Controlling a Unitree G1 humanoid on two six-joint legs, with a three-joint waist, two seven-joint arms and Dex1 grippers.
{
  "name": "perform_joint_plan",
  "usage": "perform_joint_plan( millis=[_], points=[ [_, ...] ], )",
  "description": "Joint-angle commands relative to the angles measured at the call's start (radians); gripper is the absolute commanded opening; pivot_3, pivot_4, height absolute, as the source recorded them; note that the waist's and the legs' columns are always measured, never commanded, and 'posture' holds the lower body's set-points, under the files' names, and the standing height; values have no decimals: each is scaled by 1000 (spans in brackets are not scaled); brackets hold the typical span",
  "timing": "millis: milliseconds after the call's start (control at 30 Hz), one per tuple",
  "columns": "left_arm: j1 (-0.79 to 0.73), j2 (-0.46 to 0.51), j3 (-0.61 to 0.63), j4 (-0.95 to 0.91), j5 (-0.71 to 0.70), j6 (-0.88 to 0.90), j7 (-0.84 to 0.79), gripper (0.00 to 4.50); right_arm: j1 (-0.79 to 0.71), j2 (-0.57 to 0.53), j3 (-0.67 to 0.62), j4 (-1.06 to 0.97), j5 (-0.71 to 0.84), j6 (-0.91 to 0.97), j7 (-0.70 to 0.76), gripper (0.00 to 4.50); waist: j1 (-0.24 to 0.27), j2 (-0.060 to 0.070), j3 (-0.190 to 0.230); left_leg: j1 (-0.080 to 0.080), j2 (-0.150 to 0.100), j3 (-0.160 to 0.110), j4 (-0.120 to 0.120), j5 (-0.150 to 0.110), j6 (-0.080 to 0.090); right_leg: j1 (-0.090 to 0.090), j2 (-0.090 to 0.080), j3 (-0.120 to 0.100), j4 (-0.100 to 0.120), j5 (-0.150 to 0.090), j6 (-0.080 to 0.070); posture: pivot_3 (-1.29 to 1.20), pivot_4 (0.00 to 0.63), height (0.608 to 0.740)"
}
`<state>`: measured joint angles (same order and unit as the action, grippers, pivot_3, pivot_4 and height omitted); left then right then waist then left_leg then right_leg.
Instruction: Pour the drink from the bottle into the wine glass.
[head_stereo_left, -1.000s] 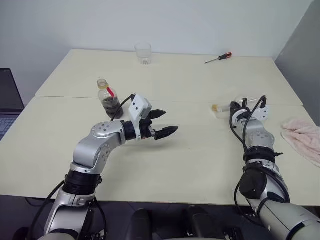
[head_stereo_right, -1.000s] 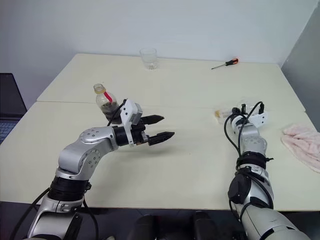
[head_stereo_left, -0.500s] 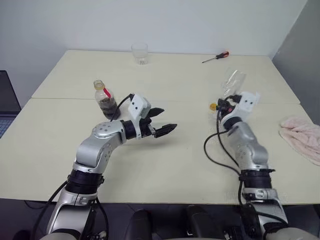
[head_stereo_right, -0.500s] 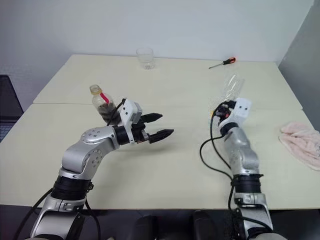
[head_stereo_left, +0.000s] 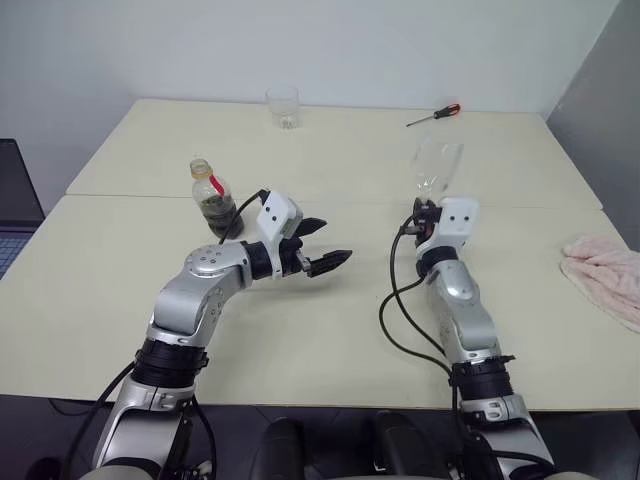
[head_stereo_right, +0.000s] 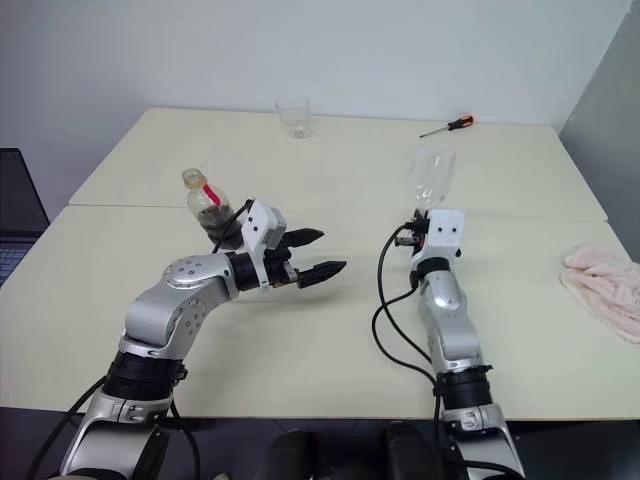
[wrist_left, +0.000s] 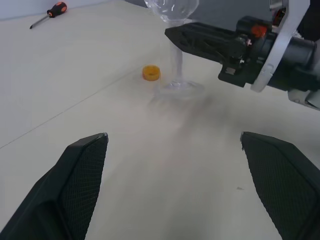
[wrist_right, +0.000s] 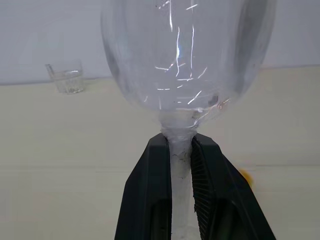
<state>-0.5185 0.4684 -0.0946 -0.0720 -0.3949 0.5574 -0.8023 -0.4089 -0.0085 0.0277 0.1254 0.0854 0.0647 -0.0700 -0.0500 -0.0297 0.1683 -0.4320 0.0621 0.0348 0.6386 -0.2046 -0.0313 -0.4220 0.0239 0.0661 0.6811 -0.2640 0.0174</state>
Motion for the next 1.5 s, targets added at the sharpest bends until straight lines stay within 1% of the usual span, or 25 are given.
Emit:
perform_joint_plan(
  millis=[33, 200, 467, 633, 867, 1133, 1300, 1500],
  points=[
    [-10, 6, 7, -25, 5, -20, -10, 4500, 37, 22, 44, -37, -39, -35, 16, 284, 0, 0, 0, 0, 0, 0, 0, 0, 0, 0, 0, 0, 0, 0, 0, 0, 150, 740],
    [-10, 6, 3, -29, 8, -17, -14, 4500, 43, 25, 22, -21, -27, 13, 32, 276, -1, 0, 0, 1, 0, 0, 1, 0, 0, 1, 0, 0, 1, 0, 0, 0, 150, 740],
    [-18, 8, -1, -20, 13, -17, -26, 4500, 99, 5, 18, -103, -22, 52, 70, 273, 0, 0, 0, 1, 0, -1, 1, 0, 0, 1, 0, 0, 1, 0, 0, 0, 150, 740],
    [-27, 5, -6, -8, 16, -21, -34, 4500, 147, -27, 15, -158, -12, 99, 116, 270, 2, -1, -1, 1, 0, -1, 1, 0, 0, 1, 0, -1, 1, 0, 0, 0, 150, 740],
    [-39, -4, -10, 9, 25, -25, -46, 4500, 146, -37, 37, -170, -13, 133, 169, 266, 3, -1, -1, 1, 0, -1, 1, 0, 0, 1, 0, -1, 1, 0, 1, 0, 150, 740],
    [-39, 3, -8, 16, 27, -31, -54, 4500, 147, -22, 41, -222, 21, 168, 219, 256, 0, -1, -1, 1, 0, -1, 1, 0, 0, 1, 1, -1, 1, 0, 1, 0, 150, 740],
    [-27, 55, 17, 50, 37, -50, -77, 4500, 135, -27, 45, -259, 26, 188, 234, 253, -2, -1, -1, 1, 1, -1, 1, 0, 0, 1, 1, -1, 1, 0, 1, 0, 150, 740],
    [18, 148, 25, 68, 64, -100, -126, 4500, 134, -47, 69, -292, 27, 196, 279, 252, -2, -1, -1, 1, 1, -1, 1, 0, 0, 1, 1, -1, 1, -1, 1, 0, 150, 740]
  ],
)
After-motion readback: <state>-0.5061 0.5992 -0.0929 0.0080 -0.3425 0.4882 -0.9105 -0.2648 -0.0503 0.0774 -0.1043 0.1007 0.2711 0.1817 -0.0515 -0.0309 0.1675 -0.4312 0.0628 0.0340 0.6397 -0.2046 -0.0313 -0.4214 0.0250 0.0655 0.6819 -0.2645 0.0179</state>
